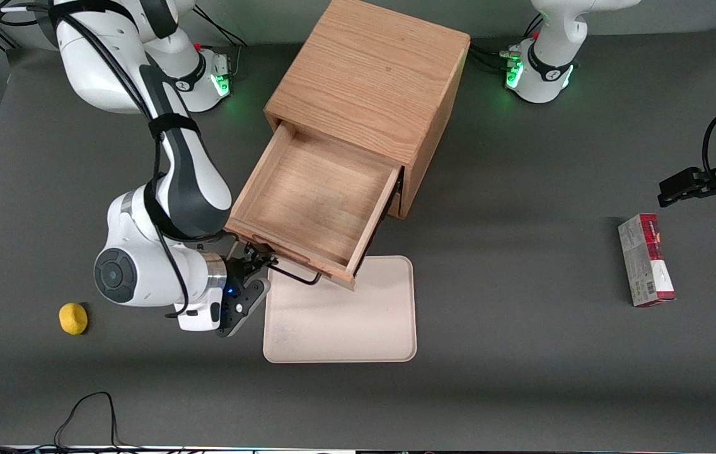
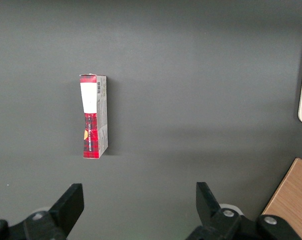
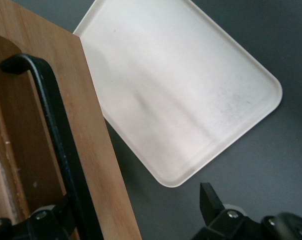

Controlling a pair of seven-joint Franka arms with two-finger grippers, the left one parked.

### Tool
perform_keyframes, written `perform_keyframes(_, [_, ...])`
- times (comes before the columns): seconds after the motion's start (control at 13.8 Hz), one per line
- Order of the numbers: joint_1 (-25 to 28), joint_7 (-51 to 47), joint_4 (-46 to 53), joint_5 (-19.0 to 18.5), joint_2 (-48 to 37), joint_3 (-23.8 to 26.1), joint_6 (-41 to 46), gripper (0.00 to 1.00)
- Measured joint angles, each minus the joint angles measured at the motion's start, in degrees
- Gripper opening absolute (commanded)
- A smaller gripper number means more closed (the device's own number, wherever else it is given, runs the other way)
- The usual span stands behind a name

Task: Open upper drawer
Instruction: 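Keep pulling the drawer handle further out with the right gripper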

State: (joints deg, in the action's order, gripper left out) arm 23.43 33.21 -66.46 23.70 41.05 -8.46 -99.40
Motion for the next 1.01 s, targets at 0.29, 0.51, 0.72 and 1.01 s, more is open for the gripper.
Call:
perform_keyframes(0.29, [-0.38,0.18,0.23,0.04,0.42,0.02,0.04,1.00])
perform_keyframes(0.51, [-0.42,0.18,0.66,0.06,0.57,0.02,0.50,1.00])
perform_keyframes(0.72, [-0.44,0.16,2.07,1.03,0.61,0.21,2.35,1.00])
perform_keyframes(1.01, [-0.48,-0.68,5.05,2.50,0.61,0.23,6.99,1.00])
